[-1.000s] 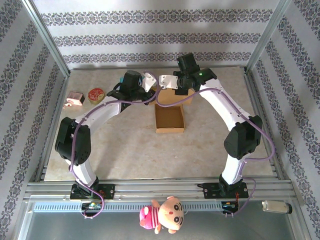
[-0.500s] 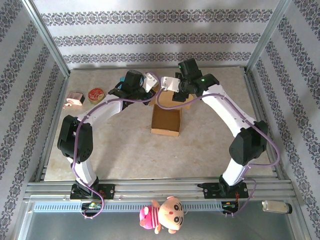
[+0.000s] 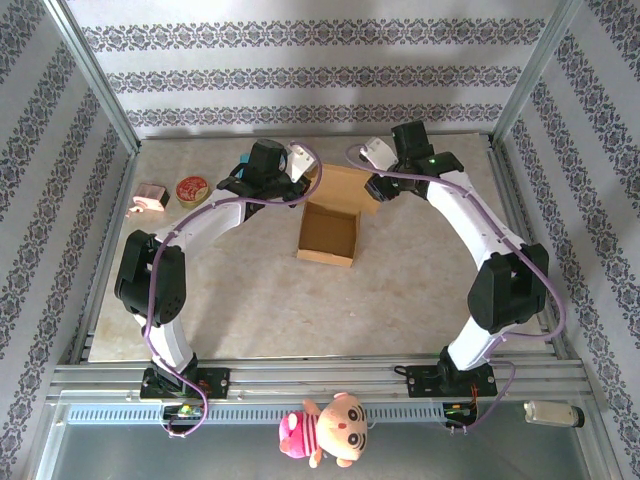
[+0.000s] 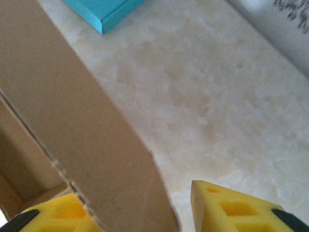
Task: Fold the paper box
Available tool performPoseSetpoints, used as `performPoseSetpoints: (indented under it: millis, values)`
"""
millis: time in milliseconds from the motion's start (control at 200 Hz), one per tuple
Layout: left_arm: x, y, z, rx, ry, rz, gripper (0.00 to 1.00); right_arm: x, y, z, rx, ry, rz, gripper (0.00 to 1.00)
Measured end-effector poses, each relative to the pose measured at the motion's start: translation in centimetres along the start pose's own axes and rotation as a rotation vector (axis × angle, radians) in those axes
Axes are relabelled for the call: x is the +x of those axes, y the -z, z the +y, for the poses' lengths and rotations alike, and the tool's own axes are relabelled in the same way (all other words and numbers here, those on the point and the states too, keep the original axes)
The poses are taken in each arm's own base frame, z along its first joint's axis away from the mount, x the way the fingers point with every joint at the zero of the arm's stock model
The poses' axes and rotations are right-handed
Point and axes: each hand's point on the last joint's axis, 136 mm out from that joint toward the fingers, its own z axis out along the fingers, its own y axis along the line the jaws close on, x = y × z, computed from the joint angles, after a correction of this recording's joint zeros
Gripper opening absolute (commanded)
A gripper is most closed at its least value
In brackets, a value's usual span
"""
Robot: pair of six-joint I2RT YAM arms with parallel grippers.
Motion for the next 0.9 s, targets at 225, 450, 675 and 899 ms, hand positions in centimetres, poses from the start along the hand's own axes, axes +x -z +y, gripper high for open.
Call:
performPoseSetpoints:
  millis: [225,450,675,899]
  values:
    - [-0.2,-0.1,0.3,-0.026,-0.004,-0.004,0.00,2.0,-1.2,0.4,0.004,-0.232,0.052,0.12]
    - [-0.5,-0.1,0.4,-0.060,0.011,-0.009,0.00,1.8,-2.0,0.8,0.027,-0.381,0.035,0.01]
    - [-0.9,-0.8,1.2,-0.131,0.149,-0.035,0.04,1.0,-3.0,0.7,0.022,-0.590,-0.050,0.00]
    - [-1.0,-1.9,1.7,-0.169,0.369,-0.075,0.07,0.0,-3.4,1.1,0.008,-0.754,-0.104,0.00]
